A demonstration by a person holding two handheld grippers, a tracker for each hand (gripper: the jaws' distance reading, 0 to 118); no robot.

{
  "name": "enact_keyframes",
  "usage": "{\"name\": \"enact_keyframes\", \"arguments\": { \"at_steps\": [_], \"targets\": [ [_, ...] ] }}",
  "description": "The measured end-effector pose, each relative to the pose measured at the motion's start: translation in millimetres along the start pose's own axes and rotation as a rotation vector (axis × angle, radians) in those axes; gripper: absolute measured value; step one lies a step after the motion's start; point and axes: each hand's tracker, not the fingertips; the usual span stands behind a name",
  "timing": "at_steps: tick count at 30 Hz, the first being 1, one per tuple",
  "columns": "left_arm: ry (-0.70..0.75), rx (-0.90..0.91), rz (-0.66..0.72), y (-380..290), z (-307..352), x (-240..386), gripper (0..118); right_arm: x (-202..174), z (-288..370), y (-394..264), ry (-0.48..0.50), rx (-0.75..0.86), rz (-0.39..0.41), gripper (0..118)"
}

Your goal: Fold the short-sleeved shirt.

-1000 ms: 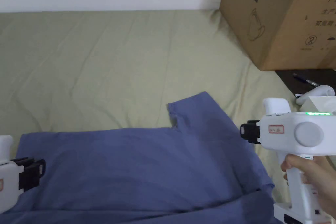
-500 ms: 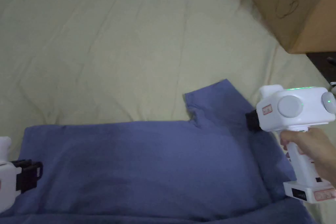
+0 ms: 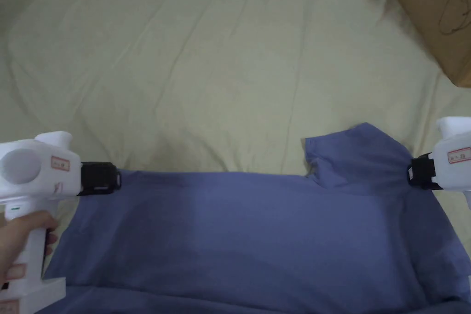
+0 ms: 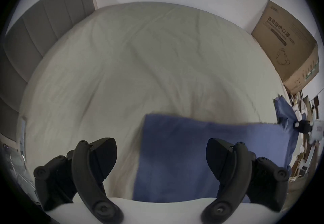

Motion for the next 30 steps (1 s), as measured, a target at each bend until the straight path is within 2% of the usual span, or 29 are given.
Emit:
{"name": "enact_keyframes", "arguments": {
  "at_steps": [1,2,3,5,6,7,8,11,15,21,25,30],
  "targets": [
    [-0.006,-0.014,-0.007,3,-7,6,86,0,0,0,-0.004,-0.004,0.004,2],
    [0.016,-0.028,-0.030,5,-14,15,65,0,-1,-1,-0.005,-0.007,0.005,2],
    [0.077,-0.035,-0.104,6,-21,24,58,-1,-2,-1,-0.004,-0.008,0.008,2],
    [0.123,-0.063,-0.165,3,-34,36,53,-2,-2,-2,-0.002,-0.009,0.010,2],
    [0.144,-0.035,-0.176,0,-31,40,43,-2,-2,-2,0.001,-0.008,0.015,2],
    [0.137,-0.025,-0.177,0,-26,41,24,-4,-1,-2,-0.002,-0.007,0.018,2],
    [0.106,-0.015,-0.170,0,-23,41,24,-4,-1,-2,-0.004,-0.006,0.027,2],
    [0.077,-0.010,-0.128,7,-18,35,1,-6,3,-2,-0.010,-0.004,0.043,2],
    [0.063,0.000,-0.169,7,5,39,1,-2,20,-6,-0.001,0.014,0.035,2],
    [0.005,0.107,-0.172,-5,74,25,1,1,76,-27,-0.006,0.085,0.080,2],
    [-0.019,0.178,-0.188,-43,132,15,1,5,128,-65,0.013,0.141,0.091,2],
    [-0.021,0.187,-0.197,-126,178,-4,1,8,173,-145,0.033,0.135,0.124,2]
  ]
}}
